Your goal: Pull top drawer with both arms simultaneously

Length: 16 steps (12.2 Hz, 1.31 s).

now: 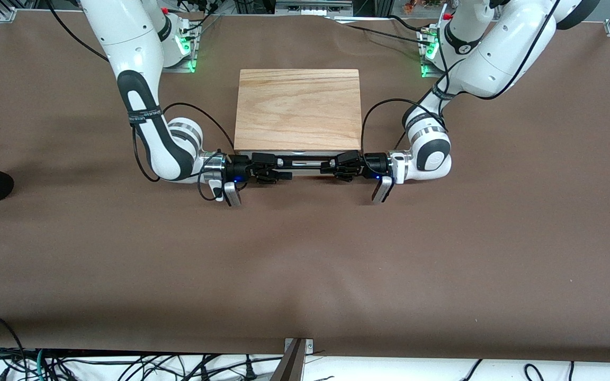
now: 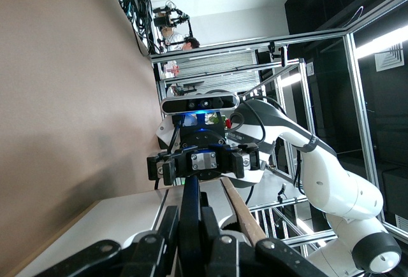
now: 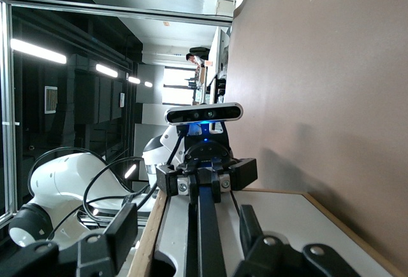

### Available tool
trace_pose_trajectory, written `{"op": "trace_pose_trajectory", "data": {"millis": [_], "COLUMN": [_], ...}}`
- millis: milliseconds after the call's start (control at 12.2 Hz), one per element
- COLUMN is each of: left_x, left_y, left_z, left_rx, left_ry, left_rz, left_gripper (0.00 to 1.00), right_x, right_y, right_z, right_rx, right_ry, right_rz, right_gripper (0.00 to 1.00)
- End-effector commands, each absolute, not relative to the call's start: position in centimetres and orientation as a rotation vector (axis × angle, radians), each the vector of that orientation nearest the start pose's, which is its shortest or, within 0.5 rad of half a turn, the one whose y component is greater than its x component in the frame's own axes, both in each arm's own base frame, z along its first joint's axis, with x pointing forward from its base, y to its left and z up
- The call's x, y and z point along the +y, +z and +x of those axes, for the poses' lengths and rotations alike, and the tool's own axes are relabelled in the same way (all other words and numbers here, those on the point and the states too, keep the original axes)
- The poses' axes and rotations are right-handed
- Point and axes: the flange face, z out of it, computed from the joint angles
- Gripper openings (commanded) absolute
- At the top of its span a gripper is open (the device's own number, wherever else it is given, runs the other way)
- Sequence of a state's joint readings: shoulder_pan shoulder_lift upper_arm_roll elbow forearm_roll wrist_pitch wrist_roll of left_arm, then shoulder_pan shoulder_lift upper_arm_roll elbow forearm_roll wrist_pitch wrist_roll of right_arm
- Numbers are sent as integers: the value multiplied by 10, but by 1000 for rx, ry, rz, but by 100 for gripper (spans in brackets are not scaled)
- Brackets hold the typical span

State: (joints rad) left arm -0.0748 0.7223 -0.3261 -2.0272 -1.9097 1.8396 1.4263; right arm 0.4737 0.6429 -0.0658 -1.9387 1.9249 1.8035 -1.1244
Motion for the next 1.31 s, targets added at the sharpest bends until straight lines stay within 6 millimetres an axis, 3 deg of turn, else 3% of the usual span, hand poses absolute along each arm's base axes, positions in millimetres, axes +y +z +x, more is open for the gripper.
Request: {"op": "trace_pose_trajectory", "data": {"millis": [0, 164, 328, 738, 1230], "left_x": [-297, -297, -297, -297, -297], "left_y": [110, 110, 110, 109, 109], "left_z": [464, 464, 464, 464, 464], "left_rx": [-86, -86, -85, -84, -84], "left_ry": [156, 156, 156, 155, 155], "left_rz": [1544, 1544, 1544, 1544, 1544], "left_gripper": [0, 0, 0, 0, 0], "right_x": [313, 312, 311, 310, 303], "right_y": [177, 177, 175, 168, 155], "right_z": [530, 531, 530, 529, 528], "right_rx": [-94, -97, -111, -117, -125], "right_ry": [-77, -81, -90, -96, -105], "right_rz": [-1610, -1611, -1614, -1618, -1630], "right_gripper": [69, 62, 44, 19, 23]}}
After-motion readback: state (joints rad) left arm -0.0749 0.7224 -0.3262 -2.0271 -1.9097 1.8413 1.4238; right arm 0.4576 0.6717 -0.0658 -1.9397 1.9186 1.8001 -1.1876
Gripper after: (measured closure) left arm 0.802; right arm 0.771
